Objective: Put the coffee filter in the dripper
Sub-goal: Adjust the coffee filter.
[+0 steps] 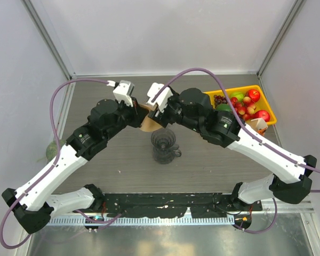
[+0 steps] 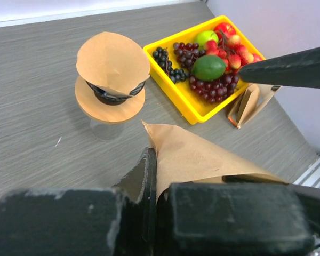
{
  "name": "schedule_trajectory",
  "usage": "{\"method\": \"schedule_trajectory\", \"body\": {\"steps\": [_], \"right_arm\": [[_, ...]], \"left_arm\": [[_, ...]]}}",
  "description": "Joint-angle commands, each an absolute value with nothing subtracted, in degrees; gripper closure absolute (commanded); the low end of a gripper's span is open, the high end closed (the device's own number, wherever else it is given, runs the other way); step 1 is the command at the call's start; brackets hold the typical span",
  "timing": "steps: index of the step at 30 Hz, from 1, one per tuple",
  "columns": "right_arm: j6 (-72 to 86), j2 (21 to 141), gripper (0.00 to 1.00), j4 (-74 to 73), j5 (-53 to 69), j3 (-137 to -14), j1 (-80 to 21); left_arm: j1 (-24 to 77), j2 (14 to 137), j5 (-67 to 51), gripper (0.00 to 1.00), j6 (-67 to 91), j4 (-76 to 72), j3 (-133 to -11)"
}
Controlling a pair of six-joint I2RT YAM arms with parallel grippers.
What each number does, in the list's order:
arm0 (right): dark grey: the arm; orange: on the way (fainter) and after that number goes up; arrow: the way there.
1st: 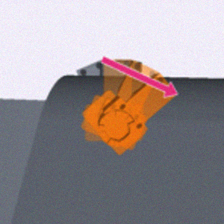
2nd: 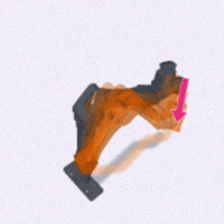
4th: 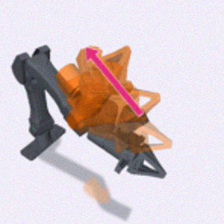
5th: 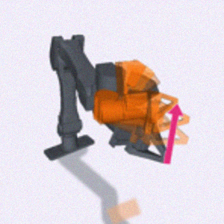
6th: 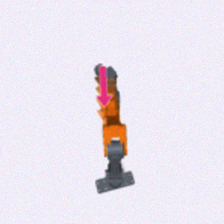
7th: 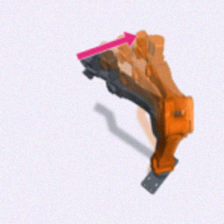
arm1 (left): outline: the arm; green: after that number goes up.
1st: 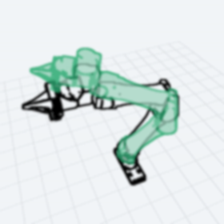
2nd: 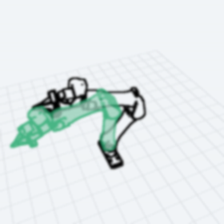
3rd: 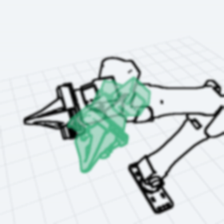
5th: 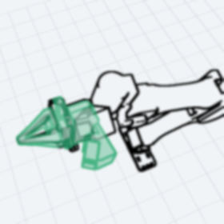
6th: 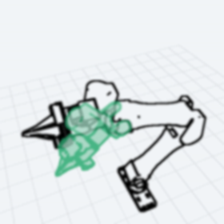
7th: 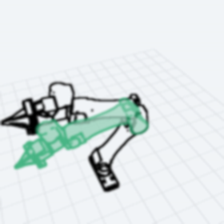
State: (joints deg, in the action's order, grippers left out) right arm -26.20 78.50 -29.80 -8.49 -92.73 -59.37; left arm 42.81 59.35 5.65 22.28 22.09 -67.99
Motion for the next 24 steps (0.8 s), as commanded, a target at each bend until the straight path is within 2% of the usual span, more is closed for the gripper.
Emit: {"method": "schedule_trajectory", "body": {"steps": [1,7,9,19,22,24], "right_arm": [[-16.2,73.0,0.33,-19.8,-15.5,-87.9,-58.4],[-11.6,70.6,0.19,-13.5,-17.7,-82.8,-58.4],[-11.1,70.6,0.17,-12.0,-18.2,-81.7,-58.5],[-5.9,73.1,0.21,-7.4,-23.5,-81.3,-58.4],[-6.2,73.3,0.29,-5.6,-23.6,-81.0,-58.4],[-6.3,73.7,0.3,-5.4,-23.6,-80.9,-58.4]], "left_arm": [[42.5,58.0,9.5,1.0,26.6,16.4,-69.0],[42.5,59.1,12.7,1.0,30.6,15.9,-70.2],[42.5,59.1,12.4,1.0,31.9,15.1,-70.2],[42.5,57.1,12.0,1.0,36.2,8.1,-66.1],[42.5,57.0,12.1,1.0,38.1,7.8,-65.9],[42.5,57.0,11.7,1.0,38.5,7.6,-65.8]]}}
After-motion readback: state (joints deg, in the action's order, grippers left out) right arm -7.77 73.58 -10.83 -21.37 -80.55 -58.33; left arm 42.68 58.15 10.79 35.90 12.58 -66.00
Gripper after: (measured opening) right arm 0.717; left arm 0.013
